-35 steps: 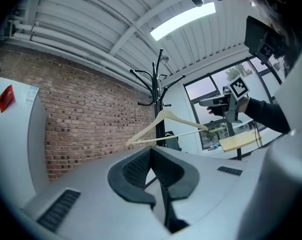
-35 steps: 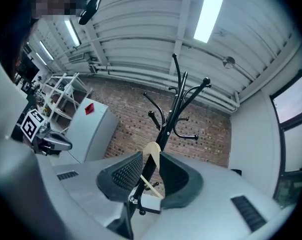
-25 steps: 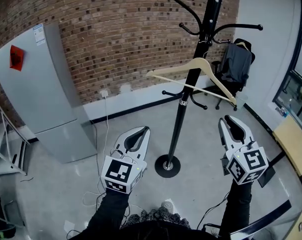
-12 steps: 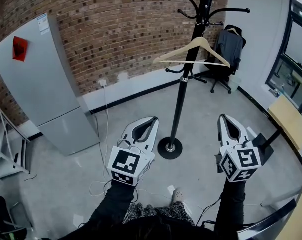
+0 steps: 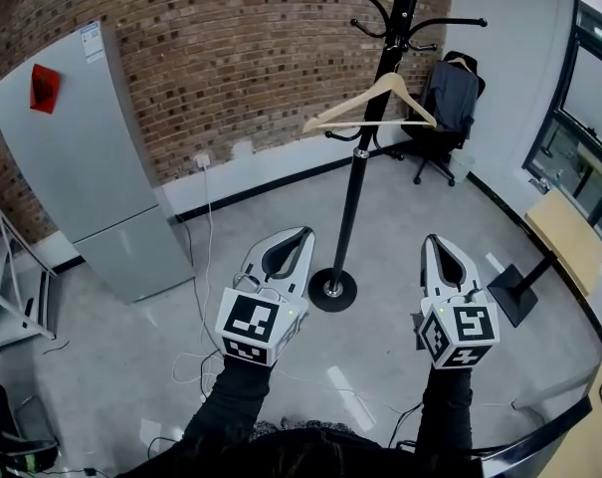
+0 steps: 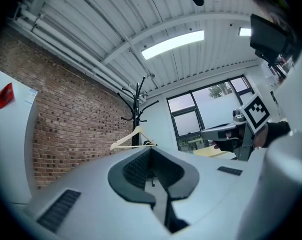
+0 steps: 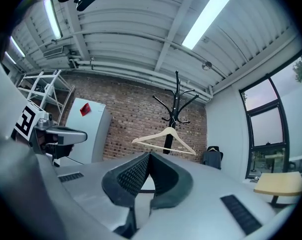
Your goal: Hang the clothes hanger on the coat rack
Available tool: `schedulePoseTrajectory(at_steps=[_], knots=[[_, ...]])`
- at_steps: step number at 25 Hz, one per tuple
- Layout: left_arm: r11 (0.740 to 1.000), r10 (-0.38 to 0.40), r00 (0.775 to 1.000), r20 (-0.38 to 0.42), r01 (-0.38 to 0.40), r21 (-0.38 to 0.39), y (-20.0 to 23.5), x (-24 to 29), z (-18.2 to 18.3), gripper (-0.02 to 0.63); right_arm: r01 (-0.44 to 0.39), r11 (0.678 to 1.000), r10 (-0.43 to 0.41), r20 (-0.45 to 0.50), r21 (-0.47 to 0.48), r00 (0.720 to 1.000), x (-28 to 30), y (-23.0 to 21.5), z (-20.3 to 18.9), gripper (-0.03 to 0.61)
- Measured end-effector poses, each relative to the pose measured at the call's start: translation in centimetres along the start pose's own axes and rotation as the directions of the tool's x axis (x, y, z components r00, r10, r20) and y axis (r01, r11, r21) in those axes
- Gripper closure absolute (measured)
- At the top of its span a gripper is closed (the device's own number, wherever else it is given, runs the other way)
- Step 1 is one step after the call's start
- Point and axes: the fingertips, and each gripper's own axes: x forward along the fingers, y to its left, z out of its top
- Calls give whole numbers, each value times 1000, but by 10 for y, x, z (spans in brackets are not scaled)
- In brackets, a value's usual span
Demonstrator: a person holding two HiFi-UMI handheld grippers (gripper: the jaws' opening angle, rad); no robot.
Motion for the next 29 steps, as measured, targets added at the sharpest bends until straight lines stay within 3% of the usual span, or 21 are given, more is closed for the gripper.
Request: schedulePoseTrajectory(at_steps=[7,14,29], knots=[[1000,-4,1000,5,4,-27,-31,1,4,607,-42,999,42,-10,-20,999,-22,-1,1,569],[1000,-17,1000,3,17,-12,-65,5,11,607,-27,998,27,-16,-51,1000,-42,-18,1,569],[1000,8,1000,-13,-8,-13,-102,1,13,607,-62,995,61,-10,-77,998,-71,-36,1,569]])
